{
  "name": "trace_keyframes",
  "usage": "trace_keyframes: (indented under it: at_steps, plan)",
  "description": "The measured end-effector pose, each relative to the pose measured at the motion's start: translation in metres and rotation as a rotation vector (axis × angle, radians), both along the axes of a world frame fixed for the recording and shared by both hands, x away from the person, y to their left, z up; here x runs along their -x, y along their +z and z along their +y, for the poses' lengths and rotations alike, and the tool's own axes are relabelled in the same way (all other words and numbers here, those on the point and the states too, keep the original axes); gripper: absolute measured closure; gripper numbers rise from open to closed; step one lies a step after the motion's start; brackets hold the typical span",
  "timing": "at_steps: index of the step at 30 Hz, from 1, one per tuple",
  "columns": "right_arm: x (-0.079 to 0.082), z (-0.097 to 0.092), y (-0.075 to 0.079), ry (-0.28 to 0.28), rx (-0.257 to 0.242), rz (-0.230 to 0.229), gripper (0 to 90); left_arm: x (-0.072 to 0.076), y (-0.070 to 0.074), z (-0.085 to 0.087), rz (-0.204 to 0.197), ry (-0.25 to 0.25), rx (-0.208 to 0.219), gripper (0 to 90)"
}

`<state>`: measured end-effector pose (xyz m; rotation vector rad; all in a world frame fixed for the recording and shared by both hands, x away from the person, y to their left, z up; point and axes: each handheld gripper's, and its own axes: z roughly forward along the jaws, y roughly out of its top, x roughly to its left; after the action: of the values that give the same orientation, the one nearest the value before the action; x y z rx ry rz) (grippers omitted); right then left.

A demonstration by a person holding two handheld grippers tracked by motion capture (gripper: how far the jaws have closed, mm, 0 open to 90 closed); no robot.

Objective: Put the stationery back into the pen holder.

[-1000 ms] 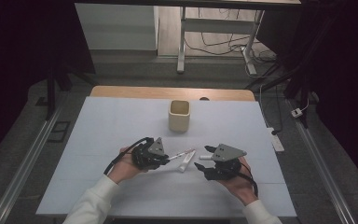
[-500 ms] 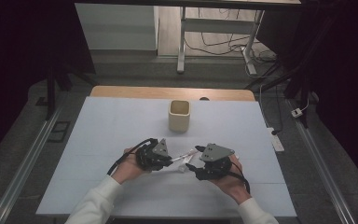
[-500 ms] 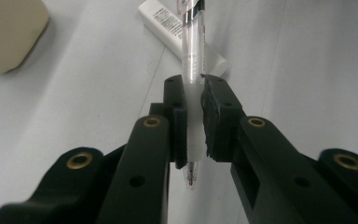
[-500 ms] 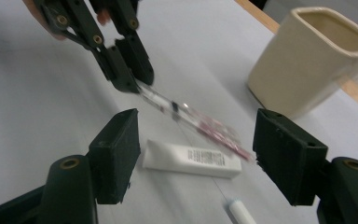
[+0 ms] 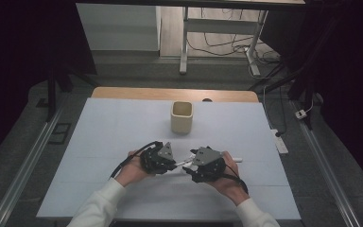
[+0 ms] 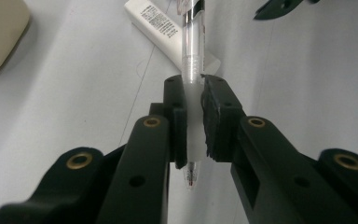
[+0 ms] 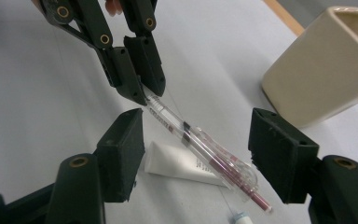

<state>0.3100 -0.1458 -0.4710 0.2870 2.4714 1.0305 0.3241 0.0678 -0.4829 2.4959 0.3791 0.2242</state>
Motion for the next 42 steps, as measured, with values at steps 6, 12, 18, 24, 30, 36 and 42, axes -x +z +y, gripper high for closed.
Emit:
trace_keyframes:
  at_steps: [6, 12, 18, 24, 30, 36, 42]
  plan:
    - [0.000, 0.003, -0.004, 0.014, 0.046, -0.004, 42.8, 0.001, 0.001, -0.002, -0.001, -0.010, 0.003, 79.4]
    - [-0.001, 0.004, -0.010, 0.010, 0.122, -0.026, 51.6, 0.002, 0.004, -0.001, 0.006, -0.031, 0.027, 79.4]
    - [0.002, 0.007, -0.014, 0.039, 0.232, -0.087, 58.4, 0.002, 0.007, 0.002, 0.028, -0.054, 0.049, 79.4]
    - [0.005, 0.011, -0.020, 0.079, 0.297, -0.130, 68.1, 0.002, 0.009, 0.003, 0.036, -0.066, 0.067, 79.2]
    - [0.008, 0.012, -0.022, 0.121, 0.299, -0.134, 77.5, 0.001, 0.012, 0.009, 0.009, -0.040, 0.116, 75.8]
    - [0.009, 0.011, -0.021, 0.123, 0.272, -0.108, 79.3, 0.000, 0.013, 0.011, -0.008, -0.007, 0.143, 70.6]
    - [0.003, 0.003, -0.019, 0.100, 0.239, -0.094, 79.3, -0.001, 0.019, 0.020, -0.038, 0.087, 0.224, 54.0]
